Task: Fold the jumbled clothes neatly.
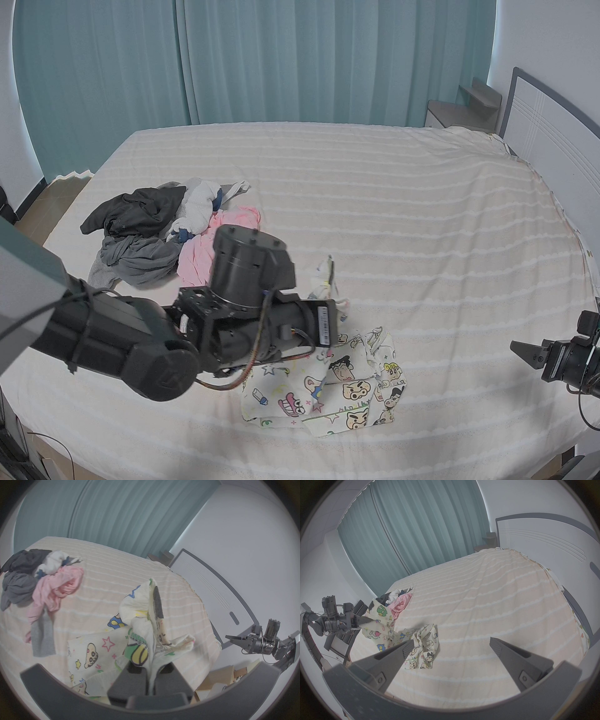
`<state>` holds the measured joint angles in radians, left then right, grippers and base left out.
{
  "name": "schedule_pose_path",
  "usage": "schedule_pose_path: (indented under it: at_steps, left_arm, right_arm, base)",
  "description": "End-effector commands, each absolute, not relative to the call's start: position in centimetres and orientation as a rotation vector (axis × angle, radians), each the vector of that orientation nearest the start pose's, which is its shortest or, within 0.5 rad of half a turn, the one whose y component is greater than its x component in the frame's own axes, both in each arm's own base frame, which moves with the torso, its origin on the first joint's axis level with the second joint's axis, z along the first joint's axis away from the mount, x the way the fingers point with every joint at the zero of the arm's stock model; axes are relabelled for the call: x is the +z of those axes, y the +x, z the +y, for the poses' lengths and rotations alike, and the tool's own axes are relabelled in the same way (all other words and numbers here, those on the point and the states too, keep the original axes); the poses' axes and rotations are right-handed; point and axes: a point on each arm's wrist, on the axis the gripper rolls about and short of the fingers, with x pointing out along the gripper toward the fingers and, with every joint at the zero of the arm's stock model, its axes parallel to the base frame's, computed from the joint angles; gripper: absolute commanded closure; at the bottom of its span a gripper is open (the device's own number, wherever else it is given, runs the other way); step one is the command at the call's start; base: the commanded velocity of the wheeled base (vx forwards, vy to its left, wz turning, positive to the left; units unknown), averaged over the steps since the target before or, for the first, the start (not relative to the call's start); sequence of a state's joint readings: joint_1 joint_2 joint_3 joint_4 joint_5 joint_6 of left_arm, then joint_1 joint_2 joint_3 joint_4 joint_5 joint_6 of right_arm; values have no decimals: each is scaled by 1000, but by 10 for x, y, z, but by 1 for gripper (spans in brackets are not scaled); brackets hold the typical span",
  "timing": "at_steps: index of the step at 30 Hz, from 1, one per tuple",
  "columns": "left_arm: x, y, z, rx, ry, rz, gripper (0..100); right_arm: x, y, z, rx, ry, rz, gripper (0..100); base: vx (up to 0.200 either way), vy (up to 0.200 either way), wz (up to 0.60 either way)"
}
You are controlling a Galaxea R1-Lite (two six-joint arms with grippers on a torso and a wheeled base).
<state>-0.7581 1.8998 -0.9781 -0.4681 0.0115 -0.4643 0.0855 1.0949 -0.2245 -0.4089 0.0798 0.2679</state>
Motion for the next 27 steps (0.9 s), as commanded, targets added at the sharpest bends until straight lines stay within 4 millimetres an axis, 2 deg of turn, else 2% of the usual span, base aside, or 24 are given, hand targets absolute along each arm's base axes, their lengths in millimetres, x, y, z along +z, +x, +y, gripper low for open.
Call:
schedule_pose_path:
  at_steps: [1, 7, 17, 18, 27]
  left_arm:
    - [126, 254, -278, -670, -226, 632, 100]
    - [131, 254, -290, -689, -275, 623, 100]
    - [134, 256, -292, -686, -304, 624, 100]
    - [134, 256, -292, -687, -305, 624, 0]
    - [137, 262, -299, -694, -322, 587, 0]
  right_arm:
    - [136, 124, 13, 101, 260, 483, 0]
    - [136, 124, 13, 103, 261, 485, 0]
    - [135, 124, 13, 103, 259, 488, 0]
    - [135, 124, 13, 103, 259, 488, 0]
    - [134, 126, 13, 99, 259, 498, 0]
  base:
    - [0, 0, 0]
    - [0, 0, 0]
    - [0, 0, 0]
    - [0, 0, 0]
    - [0, 0, 0]
